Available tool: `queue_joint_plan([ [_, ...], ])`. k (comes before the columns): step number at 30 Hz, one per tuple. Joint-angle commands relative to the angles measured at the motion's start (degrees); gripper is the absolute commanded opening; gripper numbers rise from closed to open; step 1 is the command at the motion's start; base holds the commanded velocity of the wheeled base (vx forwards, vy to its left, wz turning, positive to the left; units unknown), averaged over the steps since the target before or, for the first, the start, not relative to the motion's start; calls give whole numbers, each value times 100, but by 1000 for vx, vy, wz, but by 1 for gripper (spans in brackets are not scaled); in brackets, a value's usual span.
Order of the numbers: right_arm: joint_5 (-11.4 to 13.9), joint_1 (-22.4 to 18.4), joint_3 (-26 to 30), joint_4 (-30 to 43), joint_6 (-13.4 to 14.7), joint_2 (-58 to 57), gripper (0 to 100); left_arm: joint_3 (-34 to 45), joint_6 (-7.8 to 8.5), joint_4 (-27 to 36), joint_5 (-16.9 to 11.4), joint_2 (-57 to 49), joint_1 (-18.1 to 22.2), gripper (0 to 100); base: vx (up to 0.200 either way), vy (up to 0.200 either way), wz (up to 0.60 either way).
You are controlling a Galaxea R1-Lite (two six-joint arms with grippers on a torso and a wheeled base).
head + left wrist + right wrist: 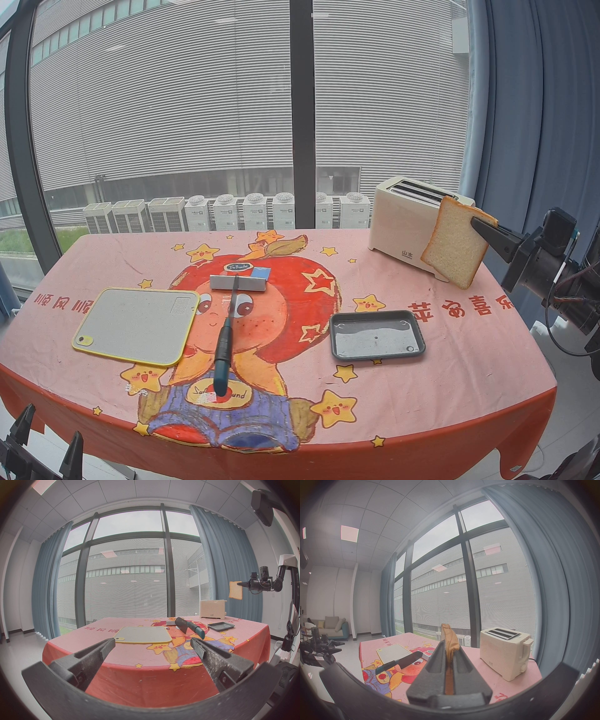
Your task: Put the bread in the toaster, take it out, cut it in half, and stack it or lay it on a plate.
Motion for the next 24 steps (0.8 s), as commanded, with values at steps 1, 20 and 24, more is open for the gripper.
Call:
queue_joint_plan([
  [1, -5, 82, 6, -2, 2, 20, 0, 84, 2, 2, 0, -31, 0, 100, 0, 200, 0],
  [20, -66, 407, 112, -2, 11, 55, 0, 84, 2, 2, 0, -31, 0, 100, 0, 200, 0],
  [24, -145, 530, 121, -2, 11, 64, 0, 84, -7, 2, 0, -31, 0, 100, 0, 200, 0],
])
